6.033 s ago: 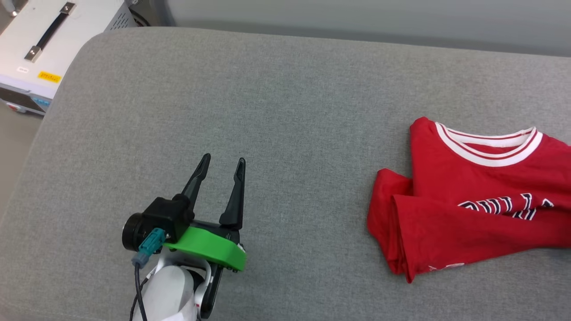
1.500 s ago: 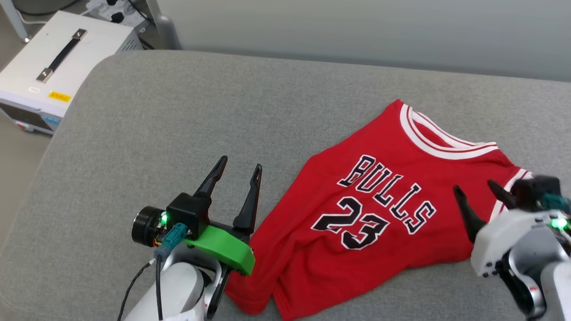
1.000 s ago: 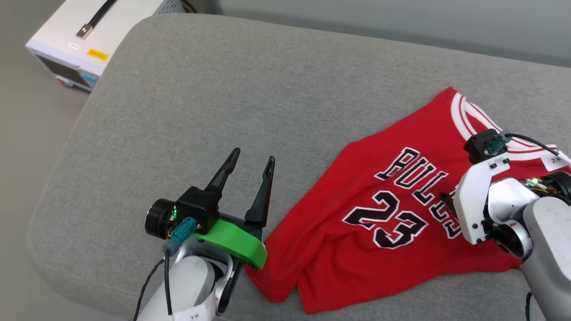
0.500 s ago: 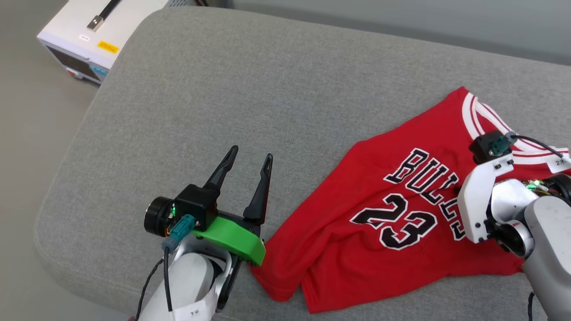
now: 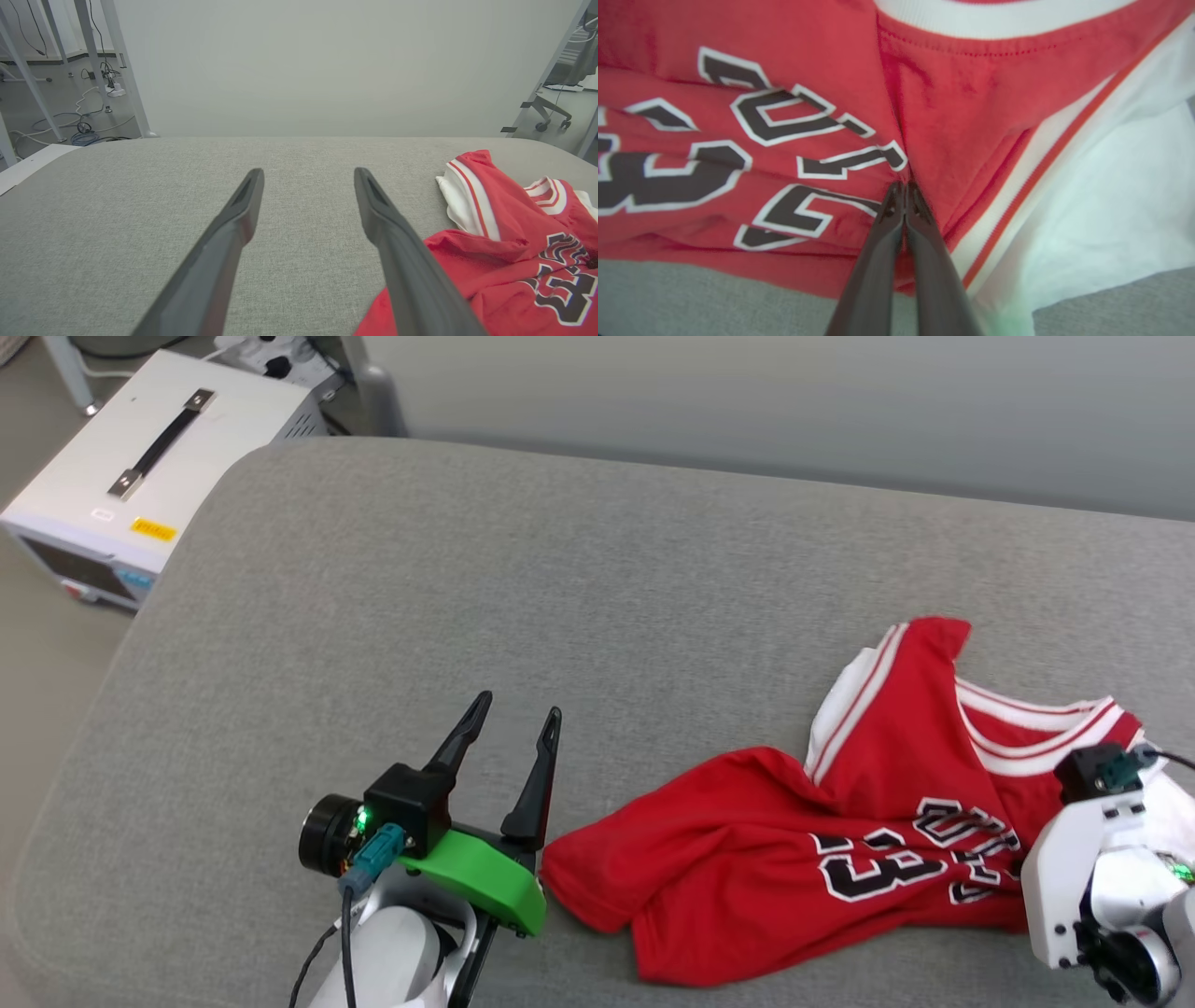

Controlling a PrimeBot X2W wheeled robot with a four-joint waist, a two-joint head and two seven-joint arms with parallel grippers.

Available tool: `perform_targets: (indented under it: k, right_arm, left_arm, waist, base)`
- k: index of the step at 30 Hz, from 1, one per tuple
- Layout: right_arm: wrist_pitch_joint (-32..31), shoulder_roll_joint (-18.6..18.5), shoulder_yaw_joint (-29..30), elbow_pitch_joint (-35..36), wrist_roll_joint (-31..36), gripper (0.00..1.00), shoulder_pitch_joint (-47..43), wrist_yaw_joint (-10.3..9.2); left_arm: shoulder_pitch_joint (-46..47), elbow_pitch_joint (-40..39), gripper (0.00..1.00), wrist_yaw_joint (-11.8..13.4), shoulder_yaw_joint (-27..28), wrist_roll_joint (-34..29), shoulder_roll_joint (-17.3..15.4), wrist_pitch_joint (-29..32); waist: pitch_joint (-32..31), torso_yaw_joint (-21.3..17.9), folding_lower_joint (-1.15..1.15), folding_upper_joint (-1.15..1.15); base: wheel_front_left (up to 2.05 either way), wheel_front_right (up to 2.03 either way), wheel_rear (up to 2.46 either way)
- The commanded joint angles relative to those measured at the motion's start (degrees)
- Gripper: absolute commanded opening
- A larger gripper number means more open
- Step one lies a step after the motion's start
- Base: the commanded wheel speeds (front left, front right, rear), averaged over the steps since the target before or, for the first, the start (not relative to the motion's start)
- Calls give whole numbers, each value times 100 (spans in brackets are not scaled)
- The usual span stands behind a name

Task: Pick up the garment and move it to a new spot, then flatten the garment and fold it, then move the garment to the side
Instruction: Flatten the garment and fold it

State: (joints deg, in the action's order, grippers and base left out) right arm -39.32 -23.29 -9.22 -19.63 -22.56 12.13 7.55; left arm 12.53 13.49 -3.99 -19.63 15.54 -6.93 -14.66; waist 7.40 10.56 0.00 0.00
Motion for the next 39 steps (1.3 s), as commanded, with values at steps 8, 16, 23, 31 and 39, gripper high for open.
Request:
perform_targets:
  k: [8,16,23,31,39]
  right_arm:
    - [-102,366,515,538,351,0,-789,-6]
    - [842,633,803,1189,421,100,-660,-6]
    - [2091,765,1035,1963,319,100,-762,-6]
    - [3449,1305,1580,2510,525,100,-961,-6]
    - [3644,1666,1819,2757,856,100,-857,-6]
  left_arm:
    - [-64,103,100,-83,-21,-82,33,-34]
    - [20,200,100,-117,-39,-61,33,-34]
    - [4,169,100,-165,-11,122,98,-34]
    - [114,121,100,-279,-227,362,116,65]
    - [1381,215,100,-344,-823,923,77,1409]
  waist:
    - [-193,-457,0,0]
    - [-209,-665,0,0]
    - [-316,-808,0,0]
    - [-182,-1042,0,0]
    - [144,-1492,0,0]
  base:
    - [0,0,0]
    - [0,0,0]
    - [0,0,0]
    - [0,0,0]
    - [0,0,0]
